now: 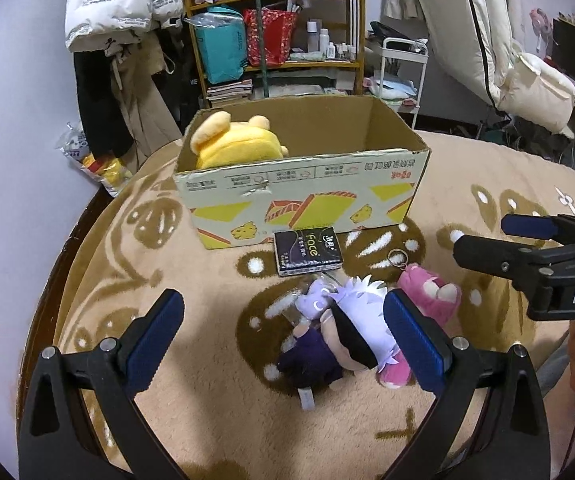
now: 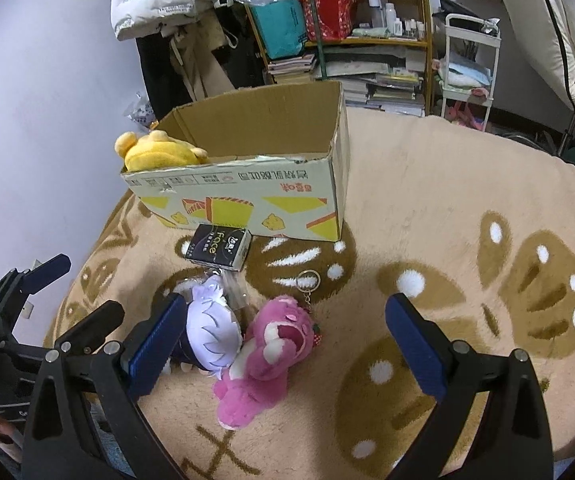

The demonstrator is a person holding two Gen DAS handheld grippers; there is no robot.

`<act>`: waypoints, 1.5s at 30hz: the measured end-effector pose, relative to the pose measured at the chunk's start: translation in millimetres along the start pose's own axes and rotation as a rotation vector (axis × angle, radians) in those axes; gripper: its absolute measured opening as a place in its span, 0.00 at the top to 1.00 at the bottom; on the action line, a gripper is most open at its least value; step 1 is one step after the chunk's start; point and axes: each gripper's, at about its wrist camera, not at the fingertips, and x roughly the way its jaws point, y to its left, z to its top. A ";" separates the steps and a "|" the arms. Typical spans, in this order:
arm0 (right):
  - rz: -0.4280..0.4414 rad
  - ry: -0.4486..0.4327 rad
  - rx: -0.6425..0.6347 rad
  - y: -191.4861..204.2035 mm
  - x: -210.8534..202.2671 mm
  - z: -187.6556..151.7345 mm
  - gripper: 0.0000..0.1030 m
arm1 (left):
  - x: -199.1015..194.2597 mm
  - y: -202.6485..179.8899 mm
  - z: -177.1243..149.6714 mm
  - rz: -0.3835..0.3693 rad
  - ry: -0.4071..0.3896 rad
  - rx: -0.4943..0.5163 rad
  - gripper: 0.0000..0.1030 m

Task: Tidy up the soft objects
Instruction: 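Move both tools back toward the pink bear and purple doll, then grasp the white-haired doll with the left tool while the right tool grasps the pink bear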

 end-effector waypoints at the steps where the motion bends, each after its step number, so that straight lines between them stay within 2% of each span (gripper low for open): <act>1: 0.001 0.008 -0.002 0.5 2.1 0.5 0.00 | 2.0 -1.7 0.1 -0.001 0.001 0.004 0.04; 7: -0.009 0.050 -0.017 2.8 14.8 2.1 0.00 | 16.2 -12.9 -0.6 -0.023 0.023 0.039 0.04; 17: -0.047 0.189 0.006 -10.4 54.0 -1.7 0.00 | 34.4 -32.2 -6.1 -0.064 0.073 0.109 0.04; 27: -0.067 0.279 0.004 -14.7 78.9 -5.5 0.00 | 61.1 -46.6 -14.2 -0.118 0.167 0.155 0.04; 38: -0.048 0.341 0.017 -13.7 93.8 -11.4 0.00 | 82.4 -44.7 -24.3 -0.149 0.234 0.118 0.04; 40: -0.044 0.341 0.017 -13.4 93.4 -11.0 0.03 | 84.2 -42.9 -23.7 -0.154 0.238 0.098 0.04; 41: -0.042 0.342 0.015 -12.3 93.9 -10.7 0.11 | 84.9 -42.5 -23.5 -0.156 0.239 0.093 0.04; 42: -0.037 0.345 0.012 -11.0 94.5 -11.2 0.15 | 86.1 -42.1 -23.6 -0.159 0.240 0.086 0.04; 45: -0.043 0.346 0.004 -8.5 95.8 -11.9 0.16 | 91.6 -38.2 -25.4 -0.176 0.258 0.049 0.04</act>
